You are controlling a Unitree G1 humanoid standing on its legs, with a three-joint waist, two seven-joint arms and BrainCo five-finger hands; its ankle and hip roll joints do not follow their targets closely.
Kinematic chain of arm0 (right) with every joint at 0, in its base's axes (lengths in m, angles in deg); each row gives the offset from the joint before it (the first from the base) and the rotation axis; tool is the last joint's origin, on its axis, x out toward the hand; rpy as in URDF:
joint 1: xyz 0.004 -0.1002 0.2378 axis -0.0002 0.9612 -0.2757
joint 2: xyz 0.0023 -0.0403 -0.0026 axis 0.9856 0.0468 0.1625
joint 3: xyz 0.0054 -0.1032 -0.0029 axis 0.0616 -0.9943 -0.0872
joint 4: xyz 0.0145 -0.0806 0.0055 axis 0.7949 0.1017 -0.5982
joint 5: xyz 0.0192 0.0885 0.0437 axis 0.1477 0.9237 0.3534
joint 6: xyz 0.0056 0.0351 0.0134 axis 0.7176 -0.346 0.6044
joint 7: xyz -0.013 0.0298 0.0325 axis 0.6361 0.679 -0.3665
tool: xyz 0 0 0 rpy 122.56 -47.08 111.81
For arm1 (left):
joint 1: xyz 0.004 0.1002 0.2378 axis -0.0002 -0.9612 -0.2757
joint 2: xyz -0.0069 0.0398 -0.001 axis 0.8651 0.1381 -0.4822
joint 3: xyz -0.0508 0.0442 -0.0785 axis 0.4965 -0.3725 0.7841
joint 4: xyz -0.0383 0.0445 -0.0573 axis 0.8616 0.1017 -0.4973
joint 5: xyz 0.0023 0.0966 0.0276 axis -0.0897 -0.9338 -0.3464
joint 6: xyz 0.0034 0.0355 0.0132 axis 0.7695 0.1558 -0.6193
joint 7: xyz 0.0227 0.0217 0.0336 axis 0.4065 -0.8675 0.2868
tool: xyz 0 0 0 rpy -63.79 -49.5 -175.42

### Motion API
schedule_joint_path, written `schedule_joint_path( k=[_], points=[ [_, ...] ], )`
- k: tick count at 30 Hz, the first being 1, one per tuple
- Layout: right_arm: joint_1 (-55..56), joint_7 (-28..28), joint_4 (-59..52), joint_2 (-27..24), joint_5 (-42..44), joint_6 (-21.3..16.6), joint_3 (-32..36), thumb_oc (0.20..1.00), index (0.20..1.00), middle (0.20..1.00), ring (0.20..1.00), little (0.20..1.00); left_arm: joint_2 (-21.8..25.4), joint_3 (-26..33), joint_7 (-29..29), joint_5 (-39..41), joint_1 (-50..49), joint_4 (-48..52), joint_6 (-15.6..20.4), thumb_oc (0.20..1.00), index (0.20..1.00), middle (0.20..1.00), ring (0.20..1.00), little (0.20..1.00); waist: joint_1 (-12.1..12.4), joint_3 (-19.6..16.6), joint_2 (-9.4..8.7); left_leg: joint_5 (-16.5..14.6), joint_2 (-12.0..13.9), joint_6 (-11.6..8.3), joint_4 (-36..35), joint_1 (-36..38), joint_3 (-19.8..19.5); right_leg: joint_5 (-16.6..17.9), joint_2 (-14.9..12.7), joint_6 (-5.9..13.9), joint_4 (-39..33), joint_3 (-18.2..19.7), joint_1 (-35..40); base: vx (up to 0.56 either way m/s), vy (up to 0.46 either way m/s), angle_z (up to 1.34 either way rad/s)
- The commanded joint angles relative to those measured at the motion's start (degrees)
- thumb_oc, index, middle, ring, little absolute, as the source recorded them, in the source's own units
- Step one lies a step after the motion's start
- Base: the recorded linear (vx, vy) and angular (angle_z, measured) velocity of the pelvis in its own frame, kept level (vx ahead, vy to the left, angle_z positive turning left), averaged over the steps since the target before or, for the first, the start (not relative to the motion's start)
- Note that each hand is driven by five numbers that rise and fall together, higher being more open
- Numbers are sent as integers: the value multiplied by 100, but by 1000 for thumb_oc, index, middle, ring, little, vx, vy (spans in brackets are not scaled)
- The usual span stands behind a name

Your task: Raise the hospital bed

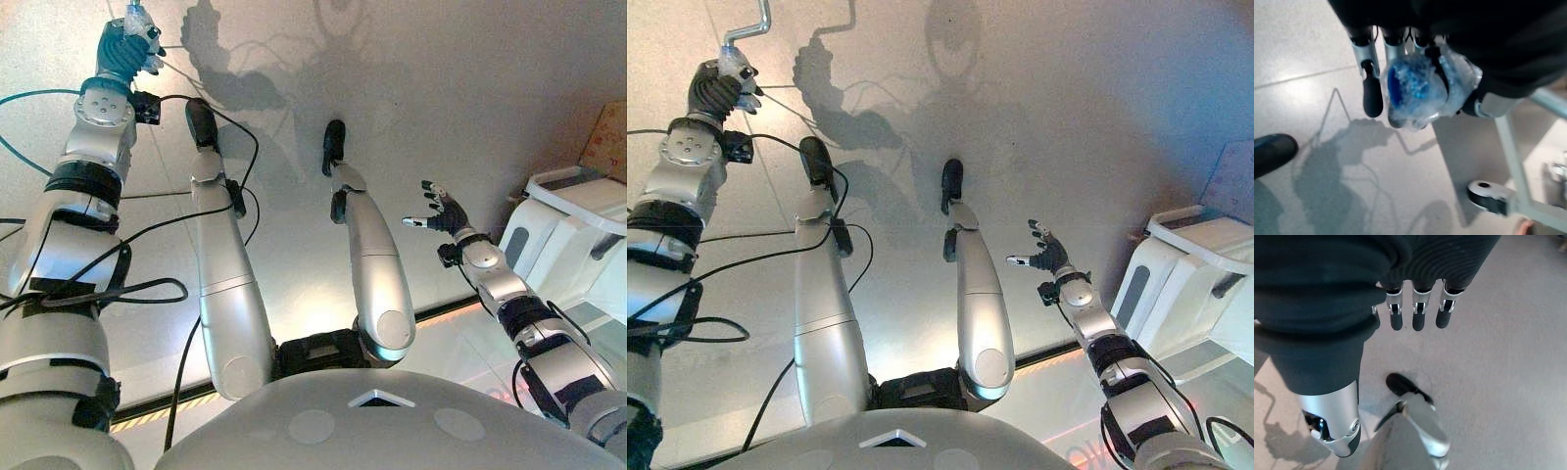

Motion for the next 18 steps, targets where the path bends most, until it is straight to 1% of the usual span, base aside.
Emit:
schedule_joint_path(
  k=[1,4,7,8,9,10,11,15,16,17,18],
  points=[
    [207,-36,-148,-321,291,32,6,1000,1000,1000,1000,1000,422,-13,186,-416,5,-229,-92,200,200,200,200,200,100,63,-453,-913,187,-367,973,-153,-133,701,-466,359,-838,549,-115,-15,-37,-14],
    [196,-19,-257,-361,307,18,-30,1000,1000,1000,1000,1000,373,-76,152,-614,118,-378,-102,200,200,200,200,200,34,63,-470,-839,221,-380,875,-149,-103,683,-433,329,-705,587,-290,-25,-86,-16],
    [110,-61,-290,-372,281,23,-48,1000,1000,1000,1000,1000,158,-177,206,-767,221,-192,-104,200,200,200,200,200,-47,63,-468,-593,306,-445,424,-32,-36,687,-389,286,-624,571,-450,-27,-120,-12],
    [111,-61,-291,-372,281,23,-48,1000,1000,1000,1000,1000,157,-177,206,-767,220,-191,-105,200,200,200,200,200,-48,63,-470,-590,305,-445,419,-29,-34,687,-391,285,-624,573,-449,-30,-134,3],
    [52,-98,-258,-379,214,31,-87,1000,1000,1000,1000,1000,-10,-260,198,-855,240,-135,-100,200,200,200,200,200,-97,63,-451,-413,344,-509,80,60,3,707,-363,261,-626,569,-507,-21,-97,6],
    [52,-98,-258,-379,214,30,-87,1000,1000,1000,1000,1000,-10,-259,198,-855,240,-135,-100,200,200,200,200,200,-99,63,-453,-409,342,-510,72,65,5,707,-366,261,-626,570,-506,-112,-186,9],
    [-52,-148,-237,-379,185,50,-83,1000,1000,1000,1000,1000,-204,-367,231,-891,349,-36,-88,200,200,200,200,200,-202,63,-429,17,302,-550,-351,54,21,864,-395,246,-655,568,-650,-101,-138,9],
    [-158,-237,-216,-346,62,62,-153,1000,1000,1000,1000,1000,-534,-554,268,-1015,293,411,-28,200,200,200,200,200,-269,63,-359,462,443,-649,-1251,475,81,851,-238,218,-625,552,-669,-46,-147,7],
    [-157,-237,-217,-346,62,62,-153,1000,1000,1000,1000,1000,-534,-553,268,-1016,293,411,-28,200,200,200,200,200,-269,63,-361,464,443,-649,-1255,479,83,851,-238,218,-626,554,-668,-17,-154,-8],
    [-188,-282,-174,-324,14,80,-199,1000,1000,1000,1000,1000,-702,-649,309,-933,237,704,29,200,200,200,200,200,-276,63,-323,701,531,-694,-1744,771,114,787,-117,203,-540,567,-664,-15,-141,-12],
    [-202,-299,-161,-327,-15,89,-208,1000,1000,1000,1000,1000,-763,-720,320,-903,235,878,54,200,200,200,200,200,-277,63,-289,777,562,-693,-1943,910,130,763,-84,195,-514,576,-661,-18,-191,-19]
  ],
)
